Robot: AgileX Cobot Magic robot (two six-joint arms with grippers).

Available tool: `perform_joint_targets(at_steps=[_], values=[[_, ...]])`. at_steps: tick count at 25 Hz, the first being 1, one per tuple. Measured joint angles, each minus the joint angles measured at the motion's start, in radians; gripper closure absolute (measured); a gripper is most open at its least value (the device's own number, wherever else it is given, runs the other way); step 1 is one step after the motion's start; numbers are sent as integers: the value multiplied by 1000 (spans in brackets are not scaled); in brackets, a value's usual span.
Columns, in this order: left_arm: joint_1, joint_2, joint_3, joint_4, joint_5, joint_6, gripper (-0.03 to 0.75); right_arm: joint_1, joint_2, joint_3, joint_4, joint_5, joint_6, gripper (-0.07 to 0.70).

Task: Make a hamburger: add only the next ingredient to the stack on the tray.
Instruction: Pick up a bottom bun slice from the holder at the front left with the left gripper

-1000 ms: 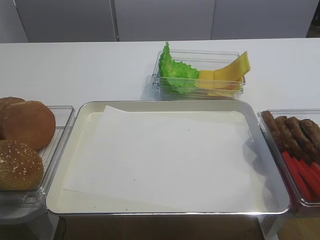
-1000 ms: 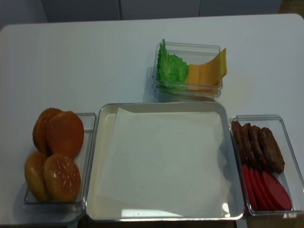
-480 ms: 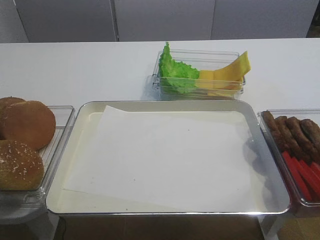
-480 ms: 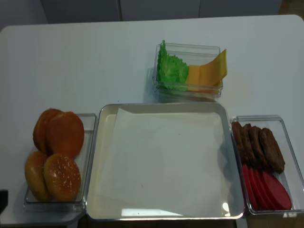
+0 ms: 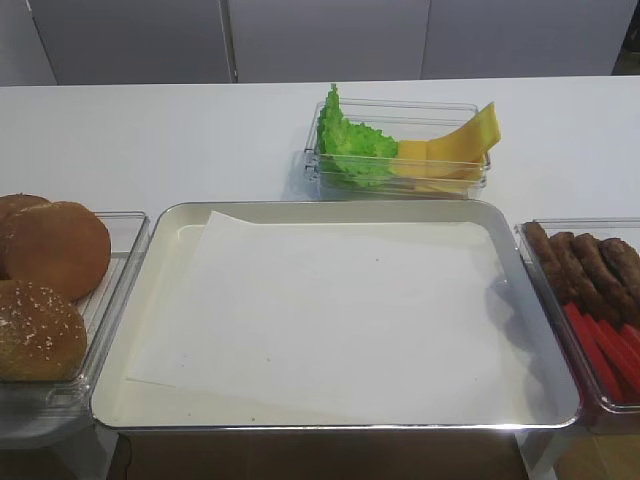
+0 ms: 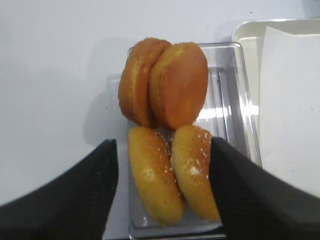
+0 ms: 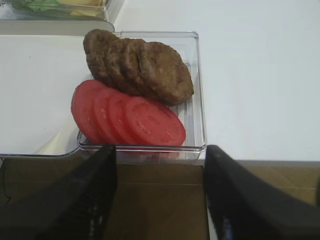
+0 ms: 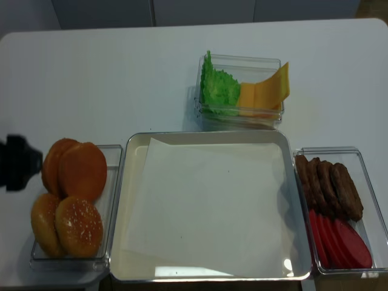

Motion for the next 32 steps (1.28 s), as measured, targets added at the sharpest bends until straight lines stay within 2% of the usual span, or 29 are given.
perform_joint_targets(at_steps=[3,6,9,12,20,24,27,32], values=[[17,131,-59,-33,-12,0,287,0,0,0,0,0,0,200],[66,241,-89,-146,-39,48,287,0,0,0,0,0,0,200],[129,322,-93,-307,-63,202,287,0,0,0,0,0,0,200],[187,367,-99,-400,-63,381,287,0,0,0,0,0,0,200],[317,394,-100,-421,-19,670,306,0,0,0,0,0,0,200],[342,419,-100,-446,-8,722,314,0,0,0,0,0,0,200],[343,462,-100,-489,12,756,316,0,0,0,0,0,0,200],[343,493,-100,-526,17,794,317,0,0,0,0,0,0,200]])
